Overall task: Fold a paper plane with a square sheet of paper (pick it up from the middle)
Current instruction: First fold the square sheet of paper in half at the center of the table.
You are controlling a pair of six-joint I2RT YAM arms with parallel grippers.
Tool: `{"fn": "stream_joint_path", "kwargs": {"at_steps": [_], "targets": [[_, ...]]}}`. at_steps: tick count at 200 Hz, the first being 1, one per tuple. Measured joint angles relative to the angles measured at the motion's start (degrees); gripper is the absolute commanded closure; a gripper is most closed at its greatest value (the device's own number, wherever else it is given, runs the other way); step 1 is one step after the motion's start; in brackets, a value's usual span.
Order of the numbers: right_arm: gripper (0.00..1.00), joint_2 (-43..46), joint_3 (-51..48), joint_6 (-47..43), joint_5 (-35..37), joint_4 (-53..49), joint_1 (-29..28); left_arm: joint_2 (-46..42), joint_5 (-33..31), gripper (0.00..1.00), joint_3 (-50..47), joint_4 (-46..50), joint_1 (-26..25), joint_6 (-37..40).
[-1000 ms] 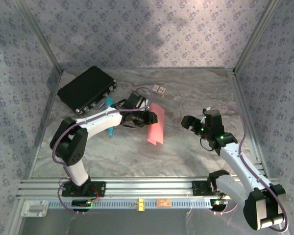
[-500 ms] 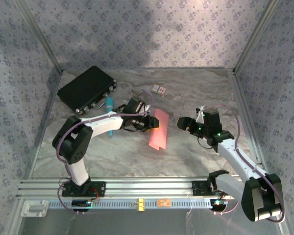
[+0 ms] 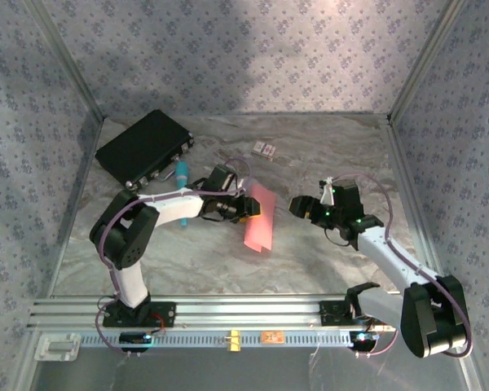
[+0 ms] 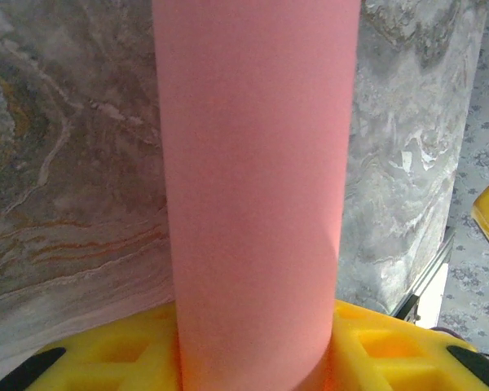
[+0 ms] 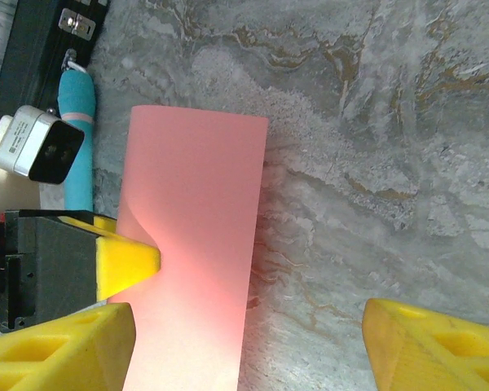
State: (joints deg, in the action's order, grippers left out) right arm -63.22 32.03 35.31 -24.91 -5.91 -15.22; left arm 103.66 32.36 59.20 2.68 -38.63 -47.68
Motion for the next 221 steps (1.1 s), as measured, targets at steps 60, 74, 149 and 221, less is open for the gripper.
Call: {"fn": "stream_joint_path", "kwargs": {"at_steps": [60,74,149,221], "targets": [[0.23,-2.3,0.0,-0.1,0.0,0.2,-1.5,2.2,0.0,0.58,-0.2,-2.5,-0.3,-2.0],[0.23,-2.9,0.1,-0.2,0.0,0.2,-1.6,2.5,-0.4,0.58,-0.2,-2.9,-0.8,-2.4],[0.23,-4.8,0.2,-0.3,-0.1,0.2,-2.4,2.7,-2.5,0.58,-0.3,-3.1,-1.9,-3.4],[0.23,-5.3,0.2,-0.3,0.0,0.2,-3.1,4.2,-4.9,0.57,0.5,0.4,-3.5,-0.3]]}}
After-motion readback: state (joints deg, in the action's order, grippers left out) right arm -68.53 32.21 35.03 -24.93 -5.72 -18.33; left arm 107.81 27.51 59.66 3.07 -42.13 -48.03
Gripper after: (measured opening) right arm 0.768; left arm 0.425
